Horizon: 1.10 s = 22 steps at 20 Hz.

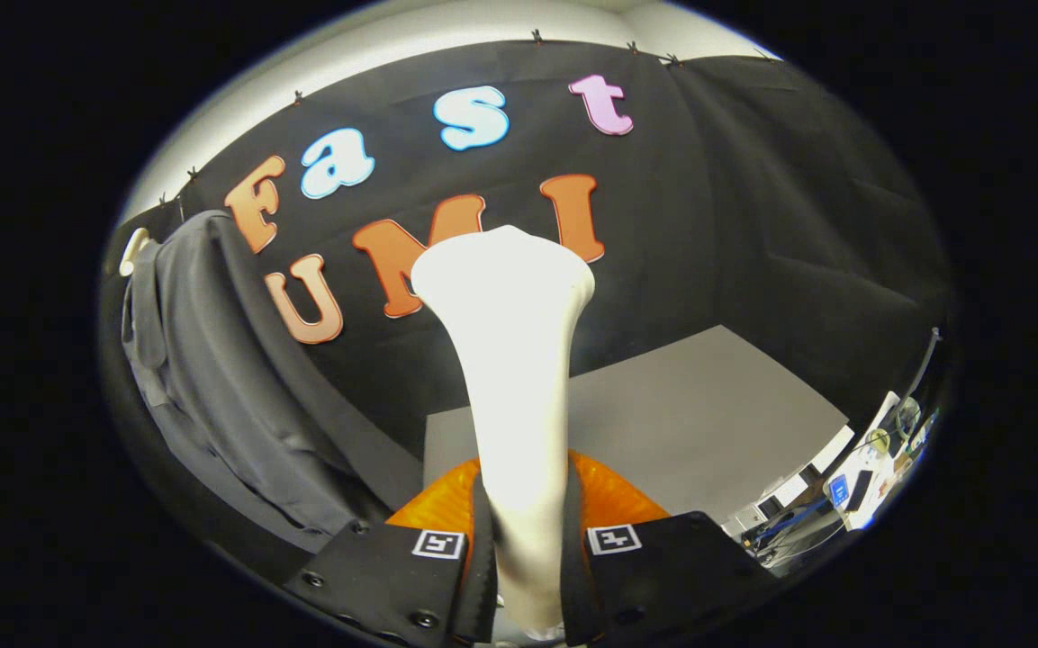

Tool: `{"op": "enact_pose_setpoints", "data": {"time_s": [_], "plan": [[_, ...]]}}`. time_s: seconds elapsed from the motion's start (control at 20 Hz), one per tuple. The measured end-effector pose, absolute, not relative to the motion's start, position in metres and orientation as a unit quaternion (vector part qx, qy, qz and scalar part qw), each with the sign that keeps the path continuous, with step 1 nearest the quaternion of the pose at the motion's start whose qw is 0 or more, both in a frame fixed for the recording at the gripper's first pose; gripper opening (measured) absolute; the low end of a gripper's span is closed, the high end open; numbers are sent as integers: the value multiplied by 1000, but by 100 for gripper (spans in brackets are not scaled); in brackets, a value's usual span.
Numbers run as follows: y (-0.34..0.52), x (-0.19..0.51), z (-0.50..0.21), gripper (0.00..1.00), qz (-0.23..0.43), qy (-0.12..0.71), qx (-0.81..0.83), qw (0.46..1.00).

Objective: Iron the clothes twice with a garment steamer, once on the left side and once on the right side.

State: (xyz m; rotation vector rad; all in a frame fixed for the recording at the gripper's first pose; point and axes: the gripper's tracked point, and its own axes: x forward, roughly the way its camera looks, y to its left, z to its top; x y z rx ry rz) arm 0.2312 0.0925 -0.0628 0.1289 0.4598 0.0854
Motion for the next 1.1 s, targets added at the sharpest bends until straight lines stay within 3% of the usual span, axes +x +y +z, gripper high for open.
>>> {"op": "enact_pose_setpoints", "data": {"time_s": [0.5,1.1], "plan": [[232,116,-14,36,71,123,30,990],[358,132,-44,36,79,118,-10,990]]}}
